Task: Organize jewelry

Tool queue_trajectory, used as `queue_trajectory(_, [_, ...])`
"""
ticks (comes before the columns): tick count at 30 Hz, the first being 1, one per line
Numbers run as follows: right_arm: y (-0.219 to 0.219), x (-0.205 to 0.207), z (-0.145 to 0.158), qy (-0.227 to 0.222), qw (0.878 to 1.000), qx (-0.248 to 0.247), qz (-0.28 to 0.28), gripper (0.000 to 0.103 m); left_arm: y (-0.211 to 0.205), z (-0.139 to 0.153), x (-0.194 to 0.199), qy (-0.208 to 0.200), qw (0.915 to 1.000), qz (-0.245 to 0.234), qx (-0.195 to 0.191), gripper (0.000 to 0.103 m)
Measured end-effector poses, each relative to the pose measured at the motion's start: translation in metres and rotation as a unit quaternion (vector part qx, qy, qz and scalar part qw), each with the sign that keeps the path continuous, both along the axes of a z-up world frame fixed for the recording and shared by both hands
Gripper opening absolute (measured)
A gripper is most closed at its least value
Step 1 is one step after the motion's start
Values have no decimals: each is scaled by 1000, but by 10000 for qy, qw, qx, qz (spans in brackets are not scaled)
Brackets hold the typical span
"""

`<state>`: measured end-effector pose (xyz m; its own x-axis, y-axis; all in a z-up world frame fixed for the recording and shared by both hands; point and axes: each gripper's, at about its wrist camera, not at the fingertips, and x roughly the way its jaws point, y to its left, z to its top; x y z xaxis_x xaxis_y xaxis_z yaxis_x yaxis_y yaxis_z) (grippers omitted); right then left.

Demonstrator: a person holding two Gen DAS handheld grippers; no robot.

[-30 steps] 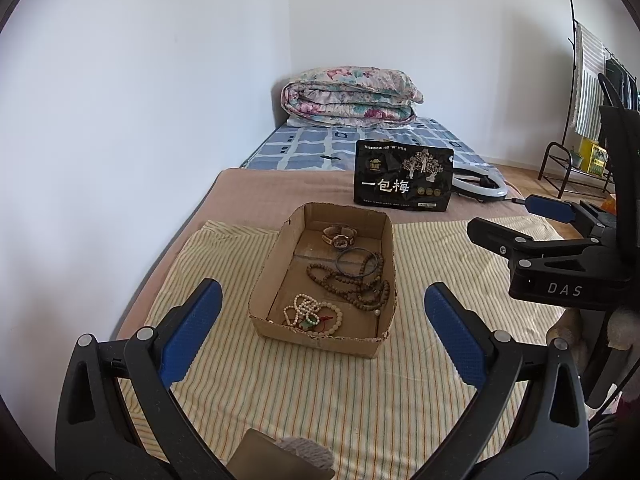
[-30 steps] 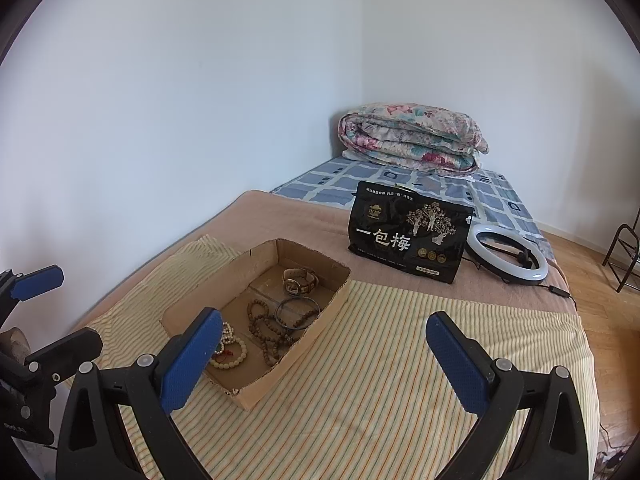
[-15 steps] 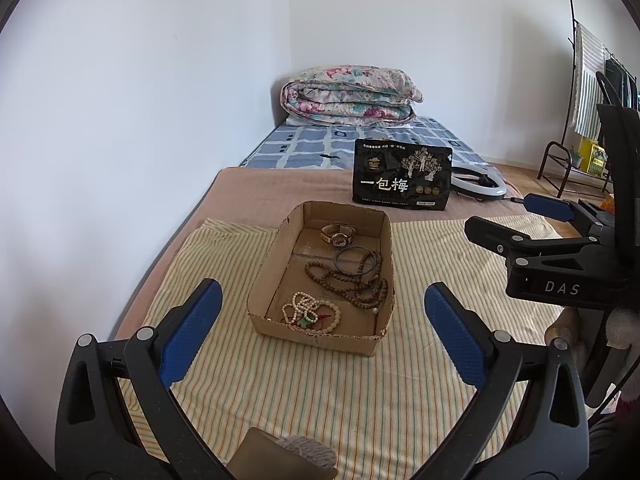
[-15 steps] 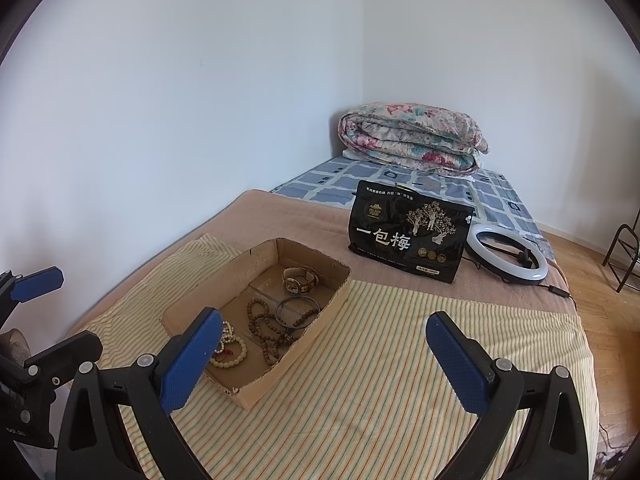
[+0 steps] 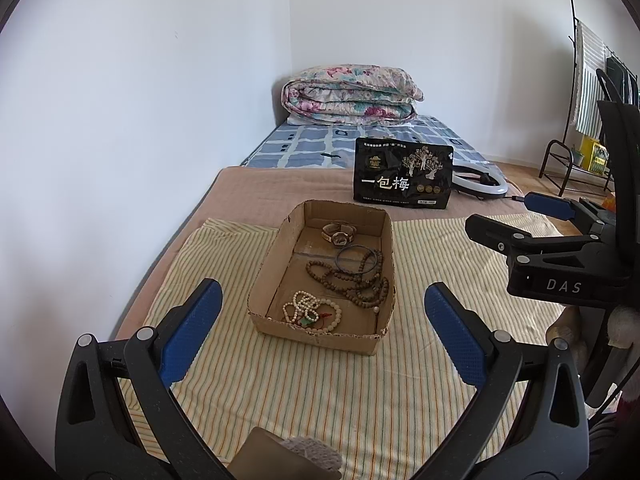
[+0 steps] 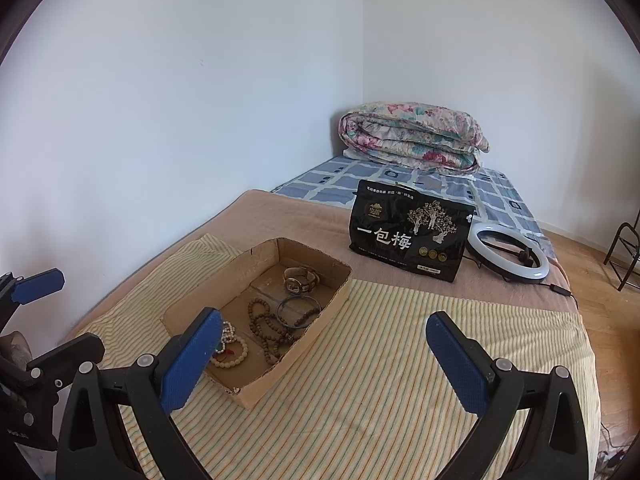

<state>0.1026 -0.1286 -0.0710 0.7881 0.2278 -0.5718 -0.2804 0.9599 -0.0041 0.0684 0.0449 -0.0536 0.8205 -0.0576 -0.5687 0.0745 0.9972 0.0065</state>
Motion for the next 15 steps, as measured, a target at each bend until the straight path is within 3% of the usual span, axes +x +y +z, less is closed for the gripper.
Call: queue_trajectory(15, [0, 0, 0, -5, 10000, -3, 7, 103, 0, 0, 0, -4, 10000, 8, 1, 103])
